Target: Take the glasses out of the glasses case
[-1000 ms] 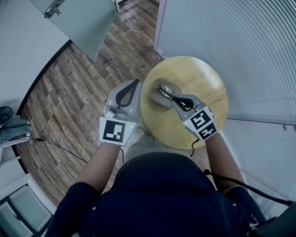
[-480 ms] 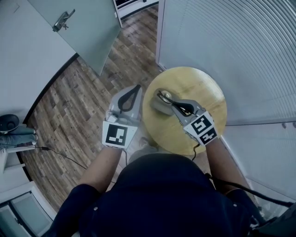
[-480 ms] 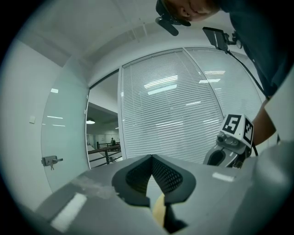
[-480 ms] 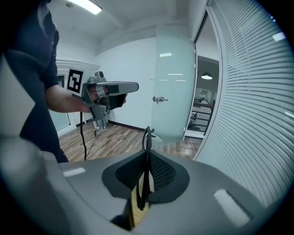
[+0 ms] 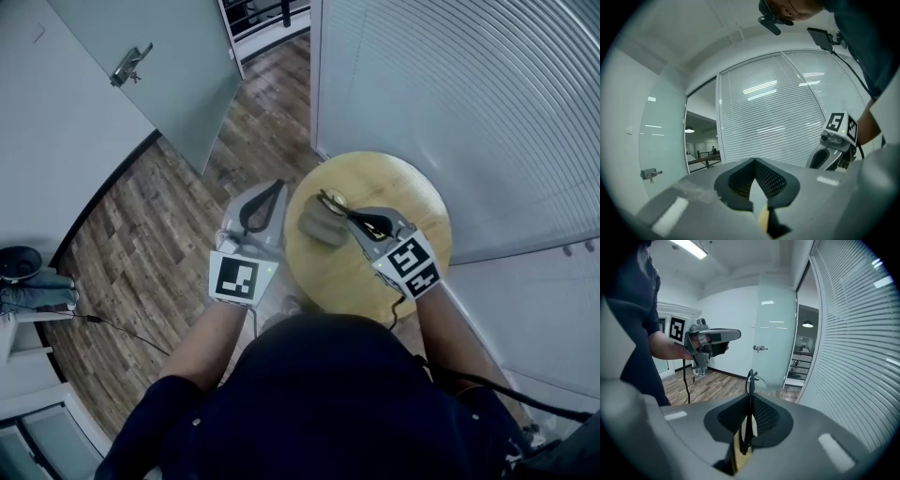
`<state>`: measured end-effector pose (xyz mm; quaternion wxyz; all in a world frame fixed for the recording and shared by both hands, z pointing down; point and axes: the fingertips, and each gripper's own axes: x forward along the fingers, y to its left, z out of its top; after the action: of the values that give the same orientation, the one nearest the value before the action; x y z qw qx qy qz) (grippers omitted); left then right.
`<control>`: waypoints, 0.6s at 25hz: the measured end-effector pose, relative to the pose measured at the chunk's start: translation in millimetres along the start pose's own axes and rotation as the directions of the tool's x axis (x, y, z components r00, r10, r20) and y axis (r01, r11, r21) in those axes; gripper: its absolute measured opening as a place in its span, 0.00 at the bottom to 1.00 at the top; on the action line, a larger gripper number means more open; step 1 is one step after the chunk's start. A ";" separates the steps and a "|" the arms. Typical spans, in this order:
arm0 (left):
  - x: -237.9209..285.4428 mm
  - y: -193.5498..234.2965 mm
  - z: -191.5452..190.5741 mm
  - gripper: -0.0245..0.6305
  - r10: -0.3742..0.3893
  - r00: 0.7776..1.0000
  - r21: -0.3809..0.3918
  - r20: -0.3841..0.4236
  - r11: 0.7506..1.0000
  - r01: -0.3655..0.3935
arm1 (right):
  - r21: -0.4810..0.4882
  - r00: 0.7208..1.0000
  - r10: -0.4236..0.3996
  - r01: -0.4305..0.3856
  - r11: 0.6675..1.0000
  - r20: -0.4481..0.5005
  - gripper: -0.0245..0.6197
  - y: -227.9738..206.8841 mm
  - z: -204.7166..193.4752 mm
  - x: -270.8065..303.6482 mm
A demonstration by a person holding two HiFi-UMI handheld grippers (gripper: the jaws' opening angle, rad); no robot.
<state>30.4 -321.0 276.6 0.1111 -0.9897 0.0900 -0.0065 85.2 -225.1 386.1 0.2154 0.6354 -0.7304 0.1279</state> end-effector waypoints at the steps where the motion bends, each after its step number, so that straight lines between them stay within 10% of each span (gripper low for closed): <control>1: 1.5 -1.1 3.3 0.05 -0.002 1.000 0.004 0.004 1.000 0.002 | 0.000 1.000 -0.006 0.006 1.000 0.005 0.09 -3.0 2.1 -2.9; 15: 13.7 3.9 31.3 0.05 0.002 0.998 0.024 0.063 1.000 -0.004 | -0.021 0.996 -0.028 0.030 0.999 0.086 0.09 -15.0 38.0 -29.5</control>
<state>44.2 -320.4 245.1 0.1260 -0.9879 0.0877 0.0239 97.2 -219.2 337.6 0.1928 0.6483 -0.7311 0.0895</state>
